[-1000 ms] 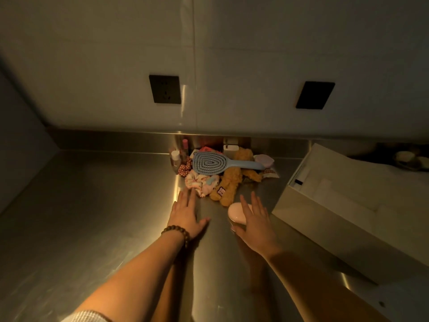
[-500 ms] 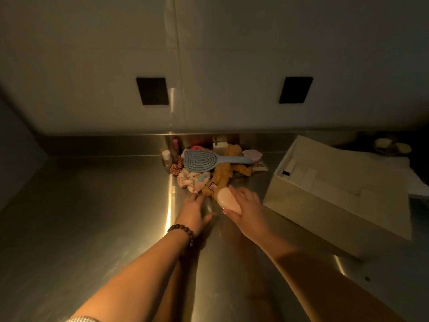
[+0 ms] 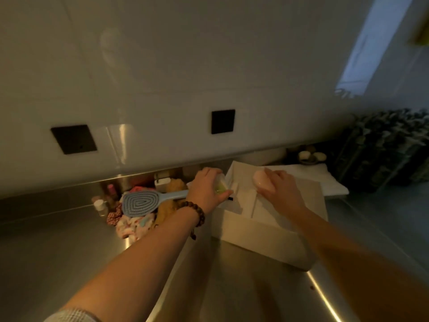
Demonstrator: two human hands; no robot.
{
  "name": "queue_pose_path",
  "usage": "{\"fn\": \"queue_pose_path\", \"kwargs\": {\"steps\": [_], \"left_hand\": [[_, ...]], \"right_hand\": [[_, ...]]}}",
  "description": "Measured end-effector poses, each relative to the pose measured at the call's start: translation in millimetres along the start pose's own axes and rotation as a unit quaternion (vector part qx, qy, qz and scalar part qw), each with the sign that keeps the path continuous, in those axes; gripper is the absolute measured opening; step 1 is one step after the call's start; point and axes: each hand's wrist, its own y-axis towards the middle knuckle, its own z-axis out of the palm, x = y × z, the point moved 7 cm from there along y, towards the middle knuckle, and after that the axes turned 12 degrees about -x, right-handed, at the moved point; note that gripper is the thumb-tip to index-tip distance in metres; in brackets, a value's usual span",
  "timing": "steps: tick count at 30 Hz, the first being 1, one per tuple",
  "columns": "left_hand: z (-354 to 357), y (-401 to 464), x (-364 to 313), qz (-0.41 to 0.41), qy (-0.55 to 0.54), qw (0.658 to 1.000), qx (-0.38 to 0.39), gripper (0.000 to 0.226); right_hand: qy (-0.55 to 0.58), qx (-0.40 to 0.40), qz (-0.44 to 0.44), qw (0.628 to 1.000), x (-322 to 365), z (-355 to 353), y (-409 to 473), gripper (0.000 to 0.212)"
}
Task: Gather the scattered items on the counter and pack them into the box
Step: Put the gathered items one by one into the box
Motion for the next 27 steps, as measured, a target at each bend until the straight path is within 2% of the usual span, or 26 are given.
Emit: {"fn": "queue_pose_path", "kwargs": {"steps": [6, 10, 15, 17, 20, 24, 27], "left_hand": [[59, 18, -9, 0.012, 0.012, 0.998, 0.065, 0.063], [83, 16, -13, 0.064, 0.043, 0.991, 0.105, 0.062], [86, 15, -10, 0.079, 0.043, 0.99, 0.107, 0.061], [86, 14, -11, 0.088, 0.045, 0.99, 0.105, 0.061], [86, 15, -11, 0.092, 0.044, 0.99, 0.102, 0.061], [87, 15, -9, 0.093, 0.048, 0.989, 0.106, 0.06], [87, 14, -9, 0.092, 0.046, 0.989, 0.106, 0.061]], "right_hand": [[-0.112, 0.09, -0.049, 0.988, -50, 40, 7, 0.068], [-0.137, 0.182, -0.043, 0.973, -67, 77, 11, 0.072], [-0.184, 0.253, -0.049, 0.949, -79, 108, 13, 0.068], [-0.193, 0.251, -0.071, 0.946, -78, 114, 12, 0.065], [-0.152, 0.215, -0.052, 0.963, -81, 113, 7, 0.065], [-0.166, 0.179, -0.105, 0.964, -74, 111, 3, 0.071], [-0.203, 0.204, -0.145, 0.947, -73, 115, -7, 0.062]]}}
